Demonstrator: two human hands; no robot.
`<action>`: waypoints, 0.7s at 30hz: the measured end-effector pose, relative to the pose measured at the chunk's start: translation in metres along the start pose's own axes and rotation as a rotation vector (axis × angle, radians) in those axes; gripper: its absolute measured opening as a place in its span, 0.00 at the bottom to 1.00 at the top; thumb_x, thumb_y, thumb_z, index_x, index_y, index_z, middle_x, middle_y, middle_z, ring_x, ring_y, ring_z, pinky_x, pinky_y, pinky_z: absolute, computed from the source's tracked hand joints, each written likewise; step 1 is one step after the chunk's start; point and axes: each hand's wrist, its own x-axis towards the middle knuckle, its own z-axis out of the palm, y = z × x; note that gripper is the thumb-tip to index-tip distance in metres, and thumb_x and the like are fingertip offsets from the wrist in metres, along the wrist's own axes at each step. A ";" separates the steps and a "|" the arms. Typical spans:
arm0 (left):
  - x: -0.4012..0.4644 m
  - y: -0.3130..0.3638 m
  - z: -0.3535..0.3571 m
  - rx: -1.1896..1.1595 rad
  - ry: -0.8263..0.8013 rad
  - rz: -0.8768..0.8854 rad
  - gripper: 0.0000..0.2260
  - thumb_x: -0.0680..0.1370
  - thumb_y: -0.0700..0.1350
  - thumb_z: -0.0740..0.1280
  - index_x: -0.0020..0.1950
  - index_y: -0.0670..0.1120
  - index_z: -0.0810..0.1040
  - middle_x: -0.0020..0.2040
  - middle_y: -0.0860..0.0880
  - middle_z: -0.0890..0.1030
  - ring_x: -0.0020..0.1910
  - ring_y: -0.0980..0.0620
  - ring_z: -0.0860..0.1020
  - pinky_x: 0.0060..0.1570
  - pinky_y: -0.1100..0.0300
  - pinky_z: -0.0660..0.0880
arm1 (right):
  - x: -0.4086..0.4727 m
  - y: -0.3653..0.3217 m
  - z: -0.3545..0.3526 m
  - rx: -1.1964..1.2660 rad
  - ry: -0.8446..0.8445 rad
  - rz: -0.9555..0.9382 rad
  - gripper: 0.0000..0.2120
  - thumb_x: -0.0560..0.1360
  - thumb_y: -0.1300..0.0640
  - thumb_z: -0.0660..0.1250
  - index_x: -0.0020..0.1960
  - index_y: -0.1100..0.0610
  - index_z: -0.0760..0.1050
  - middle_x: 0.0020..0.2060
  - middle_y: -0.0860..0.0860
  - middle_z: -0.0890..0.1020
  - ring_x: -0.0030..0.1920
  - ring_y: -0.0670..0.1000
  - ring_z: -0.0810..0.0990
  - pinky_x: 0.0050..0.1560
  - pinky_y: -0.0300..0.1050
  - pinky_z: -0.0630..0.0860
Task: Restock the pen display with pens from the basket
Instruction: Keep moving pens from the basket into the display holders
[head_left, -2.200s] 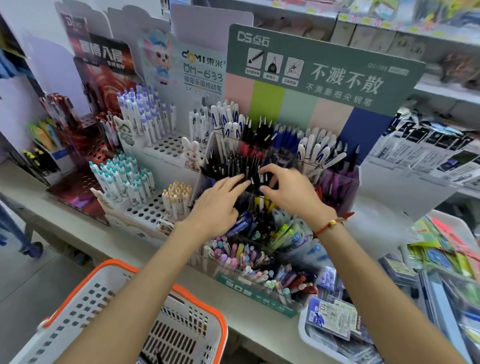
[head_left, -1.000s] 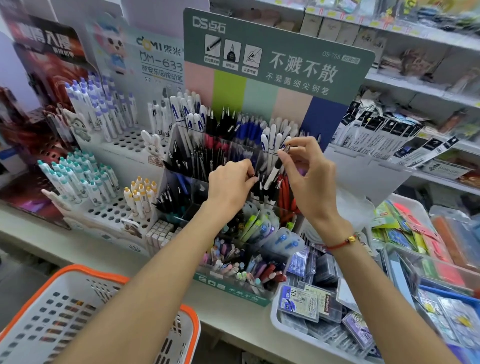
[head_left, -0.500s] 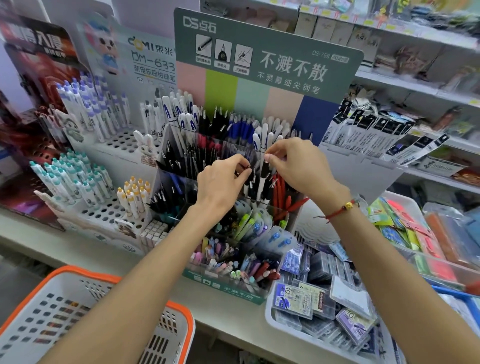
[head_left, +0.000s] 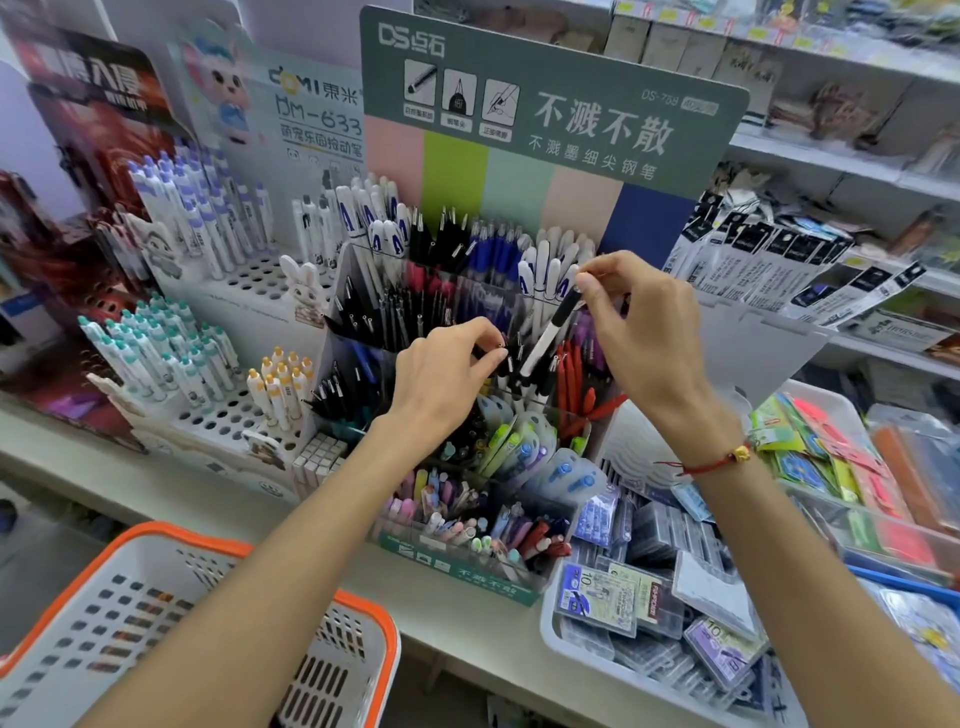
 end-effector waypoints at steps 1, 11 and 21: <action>0.001 0.000 -0.001 -0.002 0.006 0.002 0.07 0.80 0.53 0.64 0.55 0.53 0.79 0.50 0.57 0.83 0.46 0.55 0.81 0.44 0.57 0.75 | -0.002 0.000 0.000 0.007 0.024 -0.009 0.07 0.79 0.56 0.66 0.53 0.57 0.80 0.43 0.51 0.84 0.43 0.52 0.81 0.45 0.56 0.78; 0.021 0.005 -0.017 -0.054 0.074 -0.010 0.08 0.78 0.54 0.68 0.54 0.55 0.83 0.45 0.57 0.85 0.45 0.58 0.82 0.49 0.57 0.78 | -0.022 0.000 0.014 -0.124 0.088 -0.166 0.07 0.79 0.55 0.66 0.53 0.57 0.80 0.38 0.51 0.83 0.40 0.49 0.76 0.50 0.38 0.64; 0.026 0.005 -0.016 -0.002 0.017 -0.023 0.10 0.79 0.54 0.67 0.58 0.56 0.83 0.45 0.55 0.85 0.46 0.56 0.82 0.49 0.57 0.77 | -0.019 0.002 0.014 -0.162 0.086 -0.234 0.06 0.78 0.55 0.68 0.52 0.56 0.81 0.37 0.51 0.83 0.40 0.51 0.78 0.51 0.41 0.64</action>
